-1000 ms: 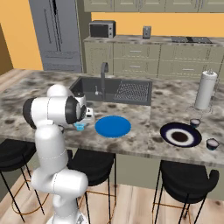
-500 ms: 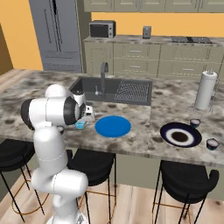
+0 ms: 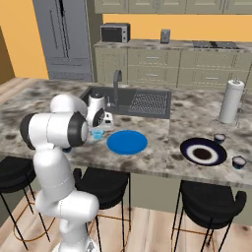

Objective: Place two yogurt containers on each plate.

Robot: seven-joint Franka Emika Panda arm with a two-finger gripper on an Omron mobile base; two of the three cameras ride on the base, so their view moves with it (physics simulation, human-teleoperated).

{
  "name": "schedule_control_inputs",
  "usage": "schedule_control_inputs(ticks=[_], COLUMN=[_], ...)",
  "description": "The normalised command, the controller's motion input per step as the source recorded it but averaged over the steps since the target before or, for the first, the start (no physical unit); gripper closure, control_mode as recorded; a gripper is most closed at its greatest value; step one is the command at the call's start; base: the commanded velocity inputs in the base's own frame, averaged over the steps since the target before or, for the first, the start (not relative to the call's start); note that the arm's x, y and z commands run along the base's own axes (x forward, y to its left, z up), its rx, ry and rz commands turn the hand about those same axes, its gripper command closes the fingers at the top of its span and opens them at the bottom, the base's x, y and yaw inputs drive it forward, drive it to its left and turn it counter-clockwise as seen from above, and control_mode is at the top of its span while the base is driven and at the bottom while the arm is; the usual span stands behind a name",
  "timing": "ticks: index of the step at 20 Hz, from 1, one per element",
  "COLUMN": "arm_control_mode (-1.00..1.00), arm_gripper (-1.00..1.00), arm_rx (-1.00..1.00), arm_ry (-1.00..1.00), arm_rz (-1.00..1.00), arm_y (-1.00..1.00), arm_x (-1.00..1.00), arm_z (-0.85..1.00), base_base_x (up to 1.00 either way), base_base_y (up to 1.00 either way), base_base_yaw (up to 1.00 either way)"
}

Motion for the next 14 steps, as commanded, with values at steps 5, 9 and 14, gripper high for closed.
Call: schedule_control_inputs(ticks=[5, 9, 14], arm_control_mode=[-1.00, -1.00, -1.00], arm_gripper=[1.00, 1.00, 1.00], arm_rx=[0.00, -0.01, 0.00], arm_ry=[0.01, 0.00, 0.02], arm_rz=[0.00, -0.02, -0.03], arm_y=[-0.64, -0.57, -0.43], arm_x=[0.00, 0.01, 0.06], arm_z=[0.08, 0.00, 0.00], base_base_x=[0.00, 0.00, 0.00], base_base_y=[0.00, 0.00, 0.00], base_base_yaw=[0.00, 0.00, 0.00])
